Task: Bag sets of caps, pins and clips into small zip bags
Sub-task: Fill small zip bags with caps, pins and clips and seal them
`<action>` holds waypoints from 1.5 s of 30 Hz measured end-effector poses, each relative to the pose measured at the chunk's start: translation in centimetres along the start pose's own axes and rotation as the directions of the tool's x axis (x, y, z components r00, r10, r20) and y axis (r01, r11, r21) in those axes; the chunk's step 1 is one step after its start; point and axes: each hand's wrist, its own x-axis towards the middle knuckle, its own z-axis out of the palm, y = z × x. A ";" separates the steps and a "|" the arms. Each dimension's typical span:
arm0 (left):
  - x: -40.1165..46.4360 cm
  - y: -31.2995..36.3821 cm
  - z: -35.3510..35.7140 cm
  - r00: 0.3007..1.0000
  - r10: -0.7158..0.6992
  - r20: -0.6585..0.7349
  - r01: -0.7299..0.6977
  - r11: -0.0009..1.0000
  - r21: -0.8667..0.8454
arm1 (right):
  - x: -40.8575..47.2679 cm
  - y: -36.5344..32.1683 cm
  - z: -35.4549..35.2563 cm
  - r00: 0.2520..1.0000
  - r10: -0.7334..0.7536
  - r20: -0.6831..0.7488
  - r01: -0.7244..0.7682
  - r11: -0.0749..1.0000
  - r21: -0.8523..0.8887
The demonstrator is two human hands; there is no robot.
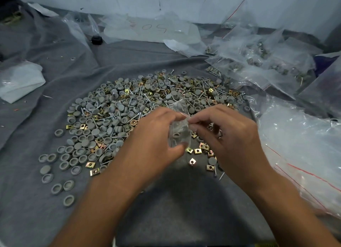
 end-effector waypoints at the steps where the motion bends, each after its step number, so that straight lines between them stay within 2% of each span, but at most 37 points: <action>1: 0.0 0.0 0.0 1.000 0.002 0.001 -0.002 1.000 -0.003 | 0.0 -0.1 0.1 1.000 -0.005 -0.016 0.005 1.000 0.007; 4: 0.1 0.0 -0.1 1.000 0.003 -0.007 -0.003 1.000 -0.004 | -0.1 -0.2 0.3 0.999 -0.020 -0.033 0.020 1.000 0.011; 8: 0.1 0.1 -0.2 1.000 0.002 -0.020 -0.002 1.000 -0.010 | 0.2 -0.1 0.0 1.000 0.020 0.023 -0.022 0.997 0.074; 10: 0.0 0.0 -0.2 1.000 -0.004 -0.022 0.004 1.000 -0.001 | 0.3 0.8 -1.1 0.992 0.112 0.059 -0.117 0.989 0.086; 11: 0.0 0.0 -0.3 1.000 -0.006 -0.021 0.006 1.000 0.005 | 0.3 1.5 -1.7 0.969 0.197 0.146 -0.205 0.978 0.043; 12: -0.1 0.0 -0.3 1.000 -0.006 -0.017 0.006 1.000 0.010 | 0.1 2.3 -2.2 0.909 0.299 0.292 -0.297 0.953 -0.051; 14: -0.1 0.0 -0.3 1.000 -0.007 -0.012 0.007 1.000 0.011 | -0.7 3.5 -2.3 0.703 0.449 0.552 -0.350 0.894 -0.281; 15: -0.1 0.0 -0.3 1.000 -0.008 -0.011 0.008 1.000 0.010 | -1.1 3.8 -2.2 0.642 0.472 0.604 -0.335 0.882 -0.333; 16: -0.1 0.0 -0.3 1.000 -0.009 -0.009 0.009 1.000 0.013 | -1.3 3.9 -2.0 0.628 0.478 0.614 -0.323 0.878 -0.353; 19: -0.1 0.1 -0.2 1.000 -0.009 -0.006 0.009 1.000 0.018 | -1.2 4.0 -1.9 0.686 0.460 0.565 -0.297 0.885 -0.359; 21: -0.1 0.2 -0.1 1.000 -0.010 -0.008 0.010 1.000 0.017 | -1.0 4.0 -2.1 0.723 0.440 0.533 -0.334 0.897 -0.288; 23: 0.0 0.2 0.0 1.000 -0.008 -0.003 0.008 1.000 0.017 | -0.7 3.4 -2.3 0.830 0.379 0.410 -0.375 0.922 -0.094; 25: 0.0 0.3 0.2 1.000 -0.006 -0.004 0.006 1.000 0.009 | -0.1 1.9 -2.4 0.937 0.281 0.205 -0.310 0.942 0.125; 27: 0.1 0.4 0.3 1.000 -0.002 -0.007 0.002 1.000 -0.006 | 0.5 0.5 -2.0 0.975 0.202 0.096 -0.220 0.944 0.246; 30: 0.1 0.3 0.3 1.000 -0.001 -0.006 0.001 1.000 -0.017 | 0.7 -0.2 -1.0 0.982 0.162 0.094 -0.182 0.946 0.270; 33: 0.1 -0.1 0.0 1.000 -0.010 -0.025 0.010 1.000 0.002 | 0.5 1.2 -0.7 0.963 0.234 0.133 -0.259 0.941 0.220; 35: 0.1 -0.2 -0.3 0.999 -0.024 -0.037 0.025 1.000 0.012 | 0.1 2.7 -0.6 0.913 0.288 0.288 -0.312 0.949 0.043; 37: 0.0 -0.3 -0.4 0.999 -0.028 -0.038 0.028 0.999 0.017 | -0.3 3.7 0.0 0.815 0.273 0.511 -0.195 0.960 -0.202; 39: 0.0 -0.2 -0.4 0.999 -0.024 -0.035 0.025 0.999 0.028 | -0.7 3.9 0.8 0.744 0.279 0.607 -0.111 0.948 -0.298; 42: -0.1 -0.2 -0.3 0.999 -0.023 -0.038 0.025 0.999 0.039 | -0.8 4.0 0.9 0.762 0.279 0.584 -0.085 0.938 -0.337; 45: -0.1 -0.3 -0.3 0.999 -0.029 -0.041 0.031 0.999 0.040 | -0.8 4.0 0.7 0.804 0.235 0.547 -0.137 0.967 -0.214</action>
